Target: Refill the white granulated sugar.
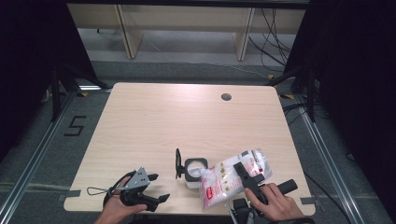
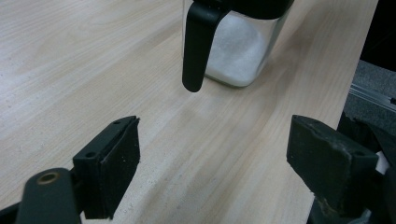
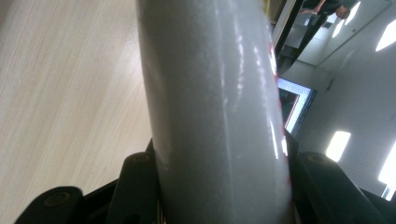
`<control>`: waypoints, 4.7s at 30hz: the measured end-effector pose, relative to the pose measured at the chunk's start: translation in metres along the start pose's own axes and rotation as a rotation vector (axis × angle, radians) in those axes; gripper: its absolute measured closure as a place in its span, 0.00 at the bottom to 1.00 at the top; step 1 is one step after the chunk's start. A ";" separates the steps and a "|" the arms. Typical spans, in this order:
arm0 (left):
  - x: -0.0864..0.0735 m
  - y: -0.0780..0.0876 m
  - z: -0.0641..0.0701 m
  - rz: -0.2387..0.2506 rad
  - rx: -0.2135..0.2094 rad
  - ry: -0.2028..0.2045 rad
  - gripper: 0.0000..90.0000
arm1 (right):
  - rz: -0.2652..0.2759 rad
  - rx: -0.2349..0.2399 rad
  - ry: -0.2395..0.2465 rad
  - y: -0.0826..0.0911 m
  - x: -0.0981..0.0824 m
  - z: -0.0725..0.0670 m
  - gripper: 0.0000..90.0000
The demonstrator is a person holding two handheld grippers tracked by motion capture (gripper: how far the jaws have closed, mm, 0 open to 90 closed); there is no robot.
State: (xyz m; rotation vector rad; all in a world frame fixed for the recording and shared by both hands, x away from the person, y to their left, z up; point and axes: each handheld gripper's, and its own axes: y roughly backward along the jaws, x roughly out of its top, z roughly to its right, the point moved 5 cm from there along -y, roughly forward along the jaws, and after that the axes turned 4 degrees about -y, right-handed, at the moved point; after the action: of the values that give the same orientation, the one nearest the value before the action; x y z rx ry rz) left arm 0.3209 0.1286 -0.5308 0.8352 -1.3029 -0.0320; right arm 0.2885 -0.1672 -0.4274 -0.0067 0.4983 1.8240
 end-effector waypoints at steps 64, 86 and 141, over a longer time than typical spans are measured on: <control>0.000 -0.001 0.000 0.014 -0.002 0.015 0.19 | 0.012 0.002 -0.028 0.001 -0.005 0.002 0.66; 0.000 -0.001 0.001 0.016 -0.004 0.018 0.19 | 0.016 -0.006 -0.033 0.001 -0.005 0.002 0.66; 0.000 0.001 0.000 0.000 -0.003 0.005 0.19 | 0.129 0.105 -0.220 -0.010 -0.018 -0.021 0.78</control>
State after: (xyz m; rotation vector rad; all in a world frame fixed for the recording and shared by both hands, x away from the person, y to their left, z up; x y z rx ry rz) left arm 0.3207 0.1293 -0.5301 0.8322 -1.2975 -0.0316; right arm 0.2982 -0.1887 -0.4455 0.3006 0.4452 1.8944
